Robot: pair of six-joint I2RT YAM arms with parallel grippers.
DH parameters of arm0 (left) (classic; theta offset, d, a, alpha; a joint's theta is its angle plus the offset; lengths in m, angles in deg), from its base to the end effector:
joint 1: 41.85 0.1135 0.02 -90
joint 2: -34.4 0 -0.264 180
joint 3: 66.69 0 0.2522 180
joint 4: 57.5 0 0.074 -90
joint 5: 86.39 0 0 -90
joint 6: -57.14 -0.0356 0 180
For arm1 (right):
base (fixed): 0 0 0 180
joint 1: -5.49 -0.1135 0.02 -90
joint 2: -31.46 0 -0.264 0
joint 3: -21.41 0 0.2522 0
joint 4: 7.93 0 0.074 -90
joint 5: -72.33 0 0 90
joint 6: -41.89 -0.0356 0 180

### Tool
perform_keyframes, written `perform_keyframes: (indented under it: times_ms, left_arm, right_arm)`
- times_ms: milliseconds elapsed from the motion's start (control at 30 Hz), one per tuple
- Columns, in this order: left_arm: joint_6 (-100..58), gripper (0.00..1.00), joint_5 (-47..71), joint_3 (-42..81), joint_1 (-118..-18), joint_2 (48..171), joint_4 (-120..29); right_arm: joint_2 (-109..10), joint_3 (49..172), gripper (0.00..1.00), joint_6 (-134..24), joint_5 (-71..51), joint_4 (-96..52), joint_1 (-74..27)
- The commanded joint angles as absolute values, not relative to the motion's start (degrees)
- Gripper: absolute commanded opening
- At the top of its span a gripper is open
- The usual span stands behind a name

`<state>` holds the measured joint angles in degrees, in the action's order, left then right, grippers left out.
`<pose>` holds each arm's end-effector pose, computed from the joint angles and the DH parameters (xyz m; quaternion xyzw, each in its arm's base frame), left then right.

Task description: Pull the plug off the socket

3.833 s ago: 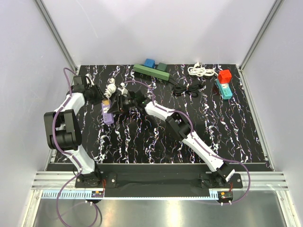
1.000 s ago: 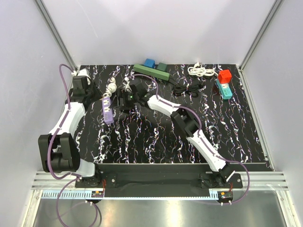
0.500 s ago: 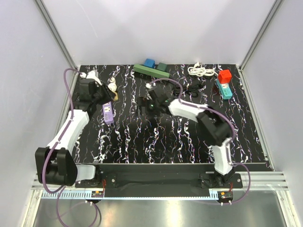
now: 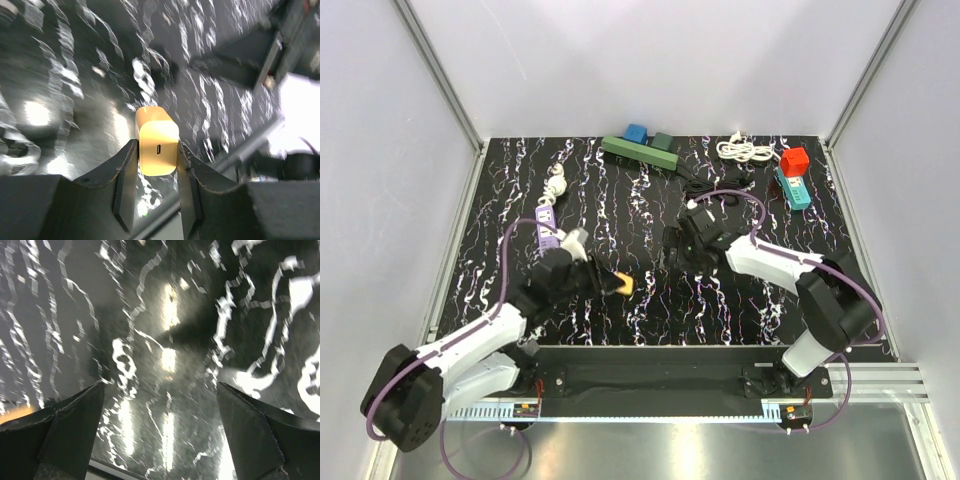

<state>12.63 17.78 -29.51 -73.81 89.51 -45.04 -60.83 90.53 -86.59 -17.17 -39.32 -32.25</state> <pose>0.1672 -0.1146 0.1975 -0.0406 0.8623 -0.3921 0.3179 0.2576 0.1998 0.1888 0.0048 0.9525 0.1911 0.2369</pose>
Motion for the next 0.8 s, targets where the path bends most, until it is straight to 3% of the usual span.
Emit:
perform_keyframes:
  times_ms: [0,200,767]
  left_arm:
    - [19.16,0.00,21.10,-33.15,-79.45,90.29,-63.32]
    - [20.92,0.00,20.21,-36.84,-87.37,93.98,-71.59]
    - [19.08,0.01,17.06,-45.02,-88.08,93.72,-68.53]
  right_arm:
    - [-56.44,89.49,1.00,-87.57,-17.93,-40.59,-32.30]
    - [-53.10,88.00,1.00,-87.75,-16.36,-40.50,-32.39]
    - [-50.64,87.91,1.00,-86.77,-12.83,-40.77,-32.39]
